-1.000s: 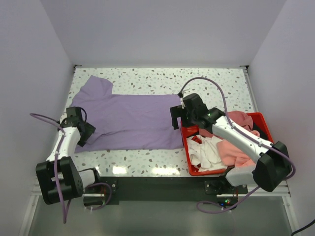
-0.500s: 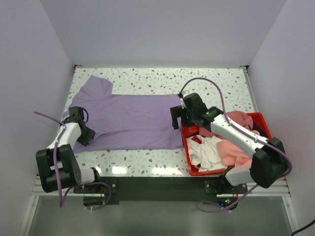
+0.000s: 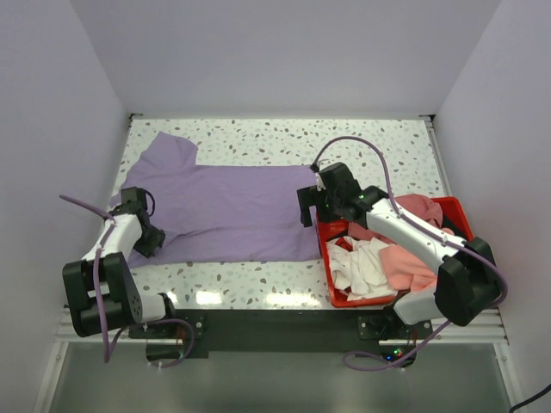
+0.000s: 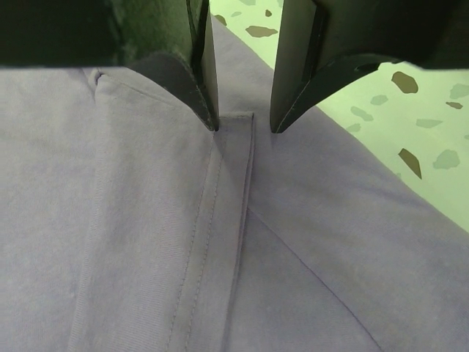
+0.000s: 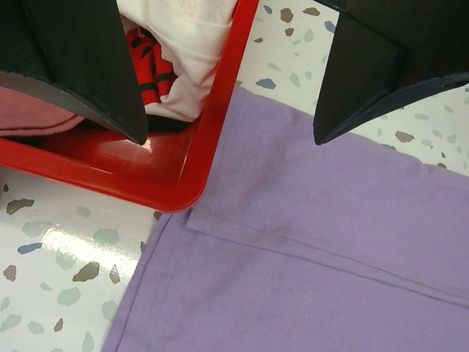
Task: Fold and stack the t-shirts
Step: Fold the tshirt
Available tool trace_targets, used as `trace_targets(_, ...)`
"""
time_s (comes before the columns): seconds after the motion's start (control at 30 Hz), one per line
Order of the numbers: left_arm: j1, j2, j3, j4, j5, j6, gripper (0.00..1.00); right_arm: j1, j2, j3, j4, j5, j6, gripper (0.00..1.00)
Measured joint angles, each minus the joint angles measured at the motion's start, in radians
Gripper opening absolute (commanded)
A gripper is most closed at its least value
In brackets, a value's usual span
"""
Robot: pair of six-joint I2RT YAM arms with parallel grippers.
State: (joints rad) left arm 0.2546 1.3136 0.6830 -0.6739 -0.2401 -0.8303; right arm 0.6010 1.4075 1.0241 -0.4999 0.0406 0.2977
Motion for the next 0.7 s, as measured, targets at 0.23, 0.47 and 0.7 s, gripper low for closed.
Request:
trace_targets(0.23, 0.000, 0.000, 0.000, 0.029, 0.004, -0.016, 0.28, 0.000, 0.000, 0.000, 0.000, -0.006, -0.003, 0.99)
trace_targets(0.47, 0.000, 0.001, 0.000, 0.044, 0.000, -0.024, 0.09, 0.000, 0.000, 0.000, 0.000, -0.006, -0.003, 0.99)
trace_targets(0.7, 0.000, 0.001, 0.000, 0.046, 0.000, -0.023, 0.00, 0.000, 0.000, 0.000, 0.000, -0.006, -0.003, 0.99)
